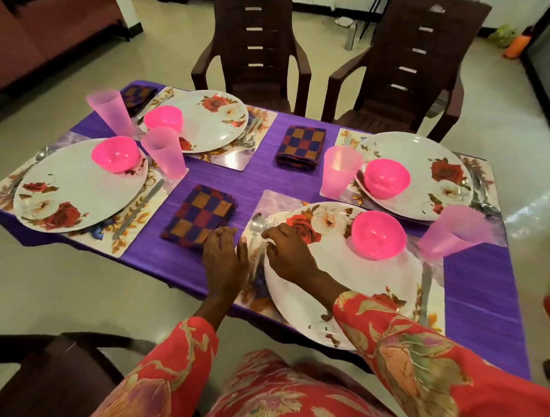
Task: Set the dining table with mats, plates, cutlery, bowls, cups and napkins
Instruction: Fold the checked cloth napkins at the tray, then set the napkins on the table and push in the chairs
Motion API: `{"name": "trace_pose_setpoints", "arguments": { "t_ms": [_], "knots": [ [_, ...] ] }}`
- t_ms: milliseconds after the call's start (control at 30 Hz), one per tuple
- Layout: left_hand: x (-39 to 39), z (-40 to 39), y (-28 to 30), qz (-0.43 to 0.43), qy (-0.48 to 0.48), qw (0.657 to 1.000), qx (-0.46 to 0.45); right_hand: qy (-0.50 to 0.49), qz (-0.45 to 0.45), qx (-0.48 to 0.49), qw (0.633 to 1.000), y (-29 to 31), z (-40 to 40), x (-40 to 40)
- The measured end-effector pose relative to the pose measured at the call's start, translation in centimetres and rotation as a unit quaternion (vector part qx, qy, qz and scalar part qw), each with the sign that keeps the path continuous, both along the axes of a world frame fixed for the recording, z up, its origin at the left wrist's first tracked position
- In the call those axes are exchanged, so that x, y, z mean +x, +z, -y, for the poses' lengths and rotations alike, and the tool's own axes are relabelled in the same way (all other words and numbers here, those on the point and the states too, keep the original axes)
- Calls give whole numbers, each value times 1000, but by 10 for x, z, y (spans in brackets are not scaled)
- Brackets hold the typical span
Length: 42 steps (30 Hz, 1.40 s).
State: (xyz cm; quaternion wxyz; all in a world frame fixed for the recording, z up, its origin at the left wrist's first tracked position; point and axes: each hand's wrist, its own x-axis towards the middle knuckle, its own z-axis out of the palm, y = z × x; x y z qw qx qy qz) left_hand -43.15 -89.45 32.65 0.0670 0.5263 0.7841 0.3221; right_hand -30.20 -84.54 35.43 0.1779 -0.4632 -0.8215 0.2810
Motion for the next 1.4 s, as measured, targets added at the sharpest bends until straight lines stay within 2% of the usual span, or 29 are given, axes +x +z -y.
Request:
{"name": "trace_pose_setpoints", "arguments": {
  "t_ms": [333, 433, 533, 600, 833, 933, 1200, 1400],
  "knots": [
    [152, 35, 5, 18, 72, 987, 143, 61, -23, 55, 996, 6, 41, 139],
    [195, 58, 3, 21, 99, 982, 159, 71, -33, 51, 996, 3, 59, 186],
    [232, 93, 3, 23, 117, 983, 143, 75, -43, 31, 996, 3, 83, 213],
    [247, 117, 4, 22, 142, 981, 129, 116, -67, 34, 990, 1, 100, 218],
    [252, 209, -14, 48, 251, 965, 59, 201, -75, -57, 975, -28, 164, 207],
    [256, 242, -24, 57, 287, 956, 25, 218, -67, -67, 971, -41, 185, 210],
    [284, 314, -37, 94, 335, 937, -37, 247, 24, -143, 958, -84, 238, 233],
    [298, 368, -53, 117, 355, 927, -39, 263, 76, -170, 947, -97, 295, 258]
  ]
}}
